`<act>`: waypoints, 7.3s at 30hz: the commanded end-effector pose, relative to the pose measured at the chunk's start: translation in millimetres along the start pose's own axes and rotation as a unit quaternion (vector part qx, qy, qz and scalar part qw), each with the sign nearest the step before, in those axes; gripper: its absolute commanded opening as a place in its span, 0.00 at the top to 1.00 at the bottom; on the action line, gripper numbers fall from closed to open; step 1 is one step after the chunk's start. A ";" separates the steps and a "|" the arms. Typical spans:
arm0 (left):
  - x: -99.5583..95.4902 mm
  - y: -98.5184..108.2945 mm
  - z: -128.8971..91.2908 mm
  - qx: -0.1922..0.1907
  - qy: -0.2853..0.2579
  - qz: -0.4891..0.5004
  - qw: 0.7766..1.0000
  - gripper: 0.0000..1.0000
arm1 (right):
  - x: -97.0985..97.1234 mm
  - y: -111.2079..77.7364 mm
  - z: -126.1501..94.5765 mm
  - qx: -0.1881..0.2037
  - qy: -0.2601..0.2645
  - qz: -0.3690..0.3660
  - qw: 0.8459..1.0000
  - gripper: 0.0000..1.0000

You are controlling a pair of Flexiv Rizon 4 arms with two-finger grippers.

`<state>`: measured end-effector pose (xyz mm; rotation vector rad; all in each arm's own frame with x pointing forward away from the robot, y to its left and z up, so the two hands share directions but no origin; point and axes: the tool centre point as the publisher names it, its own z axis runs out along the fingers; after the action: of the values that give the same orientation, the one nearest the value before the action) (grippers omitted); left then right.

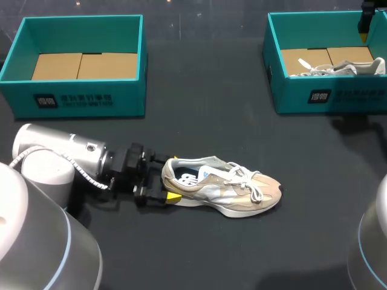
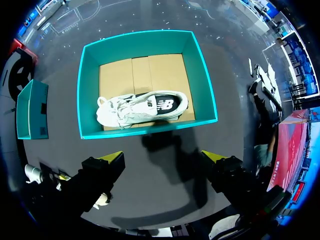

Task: Take the shoe out of the shoebox, open the shoe tongue, remove and reinsert the insole, then place the shoe into the shoebox

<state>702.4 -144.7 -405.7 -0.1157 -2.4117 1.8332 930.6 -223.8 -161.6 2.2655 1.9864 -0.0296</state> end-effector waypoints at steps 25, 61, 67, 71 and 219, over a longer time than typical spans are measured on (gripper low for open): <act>1.7 3.8 14.5 0.009 -0.010 -0.006 1.000 1.00 | 0.2 -0.3 0.1 0.000 -0.001 0.000 1.000 0.00; 7.5 0.9 18.8 0.009 -0.036 -0.012 0.999 1.00 | 0.2 -0.3 0.1 0.000 -0.001 0.000 1.000 0.00; 7.5 0.9 18.8 0.009 -0.036 -0.012 0.999 1.00 | 0.2 -0.3 0.1 0.000 -0.001 0.000 1.000 0.00; 7.5 0.9 18.8 0.009 -0.036 -0.012 0.999 1.00 | 3.4 -1.7 0.0 -0.003 0.006 0.000 1.000 0.00; 7.5 0.9 18.8 0.009 -0.036 -0.012 0.999 1.00 | 374.2 -307.0 119.7 -0.073 -0.249 0.260 0.930 0.00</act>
<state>695.1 -159.7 -409.6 -0.0200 -2.4286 1.8828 690.5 174.6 -342.2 1.8086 1.9281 -0.6400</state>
